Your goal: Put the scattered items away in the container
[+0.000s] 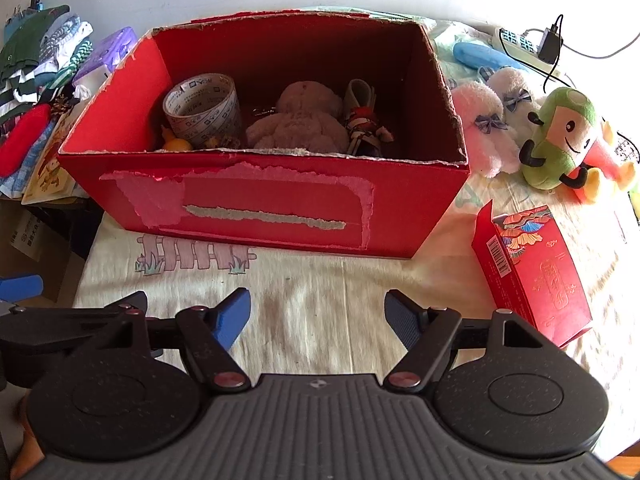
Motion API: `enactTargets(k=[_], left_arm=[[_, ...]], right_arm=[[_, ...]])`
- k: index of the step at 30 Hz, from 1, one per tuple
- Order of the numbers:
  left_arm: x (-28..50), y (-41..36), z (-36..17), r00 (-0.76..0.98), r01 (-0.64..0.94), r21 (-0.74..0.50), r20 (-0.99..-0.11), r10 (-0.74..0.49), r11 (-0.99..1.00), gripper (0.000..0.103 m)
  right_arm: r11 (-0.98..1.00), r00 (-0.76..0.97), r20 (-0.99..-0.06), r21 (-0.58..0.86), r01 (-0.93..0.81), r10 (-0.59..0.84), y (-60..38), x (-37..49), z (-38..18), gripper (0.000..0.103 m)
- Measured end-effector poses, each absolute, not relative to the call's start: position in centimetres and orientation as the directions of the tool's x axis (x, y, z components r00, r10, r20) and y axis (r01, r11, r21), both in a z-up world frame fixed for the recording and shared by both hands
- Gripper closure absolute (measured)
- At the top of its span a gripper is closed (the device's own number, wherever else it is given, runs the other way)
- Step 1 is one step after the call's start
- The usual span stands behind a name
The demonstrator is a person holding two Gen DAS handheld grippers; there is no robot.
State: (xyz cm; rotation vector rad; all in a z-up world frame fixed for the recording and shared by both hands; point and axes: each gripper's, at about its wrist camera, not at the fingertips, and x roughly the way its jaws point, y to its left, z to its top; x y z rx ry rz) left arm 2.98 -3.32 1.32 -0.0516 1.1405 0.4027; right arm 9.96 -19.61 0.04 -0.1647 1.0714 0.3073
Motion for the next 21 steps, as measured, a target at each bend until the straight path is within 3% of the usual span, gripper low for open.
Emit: enactTargets(k=[9, 21], left_arm=[[3.6, -3.9, 2.0, 0.376, -0.309, 0.151, -0.888, 0.266, 0.939, 0.0], [6.3, -3.6, 6.8, 0.474, -0.308, 0.133, -0.837, 0.273, 0.942, 0.0]], right_arm=[[0.951, 0.464, -0.869, 0.026, -0.308, 0.174, -20.4, 10.7, 1.3, 0.027], [0.95, 0.553, -0.797, 0.08, -0.301, 0.242, -20.4, 13.6, 6.3, 0.026]])
